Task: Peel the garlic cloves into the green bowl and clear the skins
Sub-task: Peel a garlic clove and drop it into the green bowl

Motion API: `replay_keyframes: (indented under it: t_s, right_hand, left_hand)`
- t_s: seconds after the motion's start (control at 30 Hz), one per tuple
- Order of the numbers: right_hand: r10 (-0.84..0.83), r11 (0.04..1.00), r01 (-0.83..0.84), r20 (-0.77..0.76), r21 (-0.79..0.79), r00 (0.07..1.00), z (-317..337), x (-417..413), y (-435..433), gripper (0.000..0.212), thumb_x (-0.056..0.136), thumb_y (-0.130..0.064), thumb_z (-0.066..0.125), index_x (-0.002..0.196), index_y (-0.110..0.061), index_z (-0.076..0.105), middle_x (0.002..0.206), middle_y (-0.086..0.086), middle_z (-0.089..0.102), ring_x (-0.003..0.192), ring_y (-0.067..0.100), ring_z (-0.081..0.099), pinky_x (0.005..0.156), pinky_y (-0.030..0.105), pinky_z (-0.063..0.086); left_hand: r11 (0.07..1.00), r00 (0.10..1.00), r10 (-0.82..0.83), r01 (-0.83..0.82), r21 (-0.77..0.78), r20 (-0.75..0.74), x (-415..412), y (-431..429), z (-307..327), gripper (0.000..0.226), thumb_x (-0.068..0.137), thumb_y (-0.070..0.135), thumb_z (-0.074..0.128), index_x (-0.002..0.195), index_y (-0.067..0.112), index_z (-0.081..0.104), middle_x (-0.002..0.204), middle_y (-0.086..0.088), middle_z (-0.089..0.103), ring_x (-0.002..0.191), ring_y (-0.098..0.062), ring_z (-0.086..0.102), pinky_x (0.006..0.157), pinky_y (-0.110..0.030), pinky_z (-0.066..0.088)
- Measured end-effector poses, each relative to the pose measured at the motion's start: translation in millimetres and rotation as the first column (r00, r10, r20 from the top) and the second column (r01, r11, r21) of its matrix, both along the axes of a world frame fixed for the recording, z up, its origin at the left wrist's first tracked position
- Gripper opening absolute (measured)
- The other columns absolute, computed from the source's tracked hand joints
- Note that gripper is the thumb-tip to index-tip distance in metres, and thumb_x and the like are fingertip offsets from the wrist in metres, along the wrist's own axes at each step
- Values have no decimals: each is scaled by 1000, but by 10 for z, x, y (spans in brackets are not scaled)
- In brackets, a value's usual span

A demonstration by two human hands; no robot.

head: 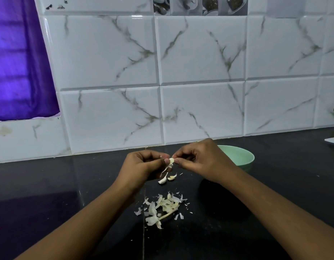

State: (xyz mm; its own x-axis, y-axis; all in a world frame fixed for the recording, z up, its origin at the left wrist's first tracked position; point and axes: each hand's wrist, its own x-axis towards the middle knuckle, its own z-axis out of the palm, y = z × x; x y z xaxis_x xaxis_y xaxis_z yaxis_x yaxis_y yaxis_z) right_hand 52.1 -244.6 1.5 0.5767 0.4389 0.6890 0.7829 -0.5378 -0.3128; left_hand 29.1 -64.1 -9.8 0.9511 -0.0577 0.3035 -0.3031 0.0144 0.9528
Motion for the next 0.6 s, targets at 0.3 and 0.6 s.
replay_keyframes:
  t_s: [0.3, 0.6]
  right_hand:
    - [5, 973, 95, 433, -209, 901, -38, 13, 45, 26, 77, -26, 48, 68, -12, 68, 58, -2, 62, 48, 15, 57, 42, 25, 46]
    - [25, 963, 89, 417, -253, 909, -60, 1, 41, 17, 73, -23, 48, 66, -13, 61, 58, -3, 55, 50, 12, 50, 45, 23, 38]
  left_hand:
    - [999, 998, -29, 30, 21, -61, -43, -12, 60, 3, 81, -4, 65, 81, -4, 68, 64, -10, 70, 53, -8, 65, 48, -14, 47]
    - [993, 996, -39, 48, 109, -83, -54, 9, 60, 5, 80, -4, 66, 80, -1, 70, 63, -9, 70, 53, -9, 64, 50, -15, 48]
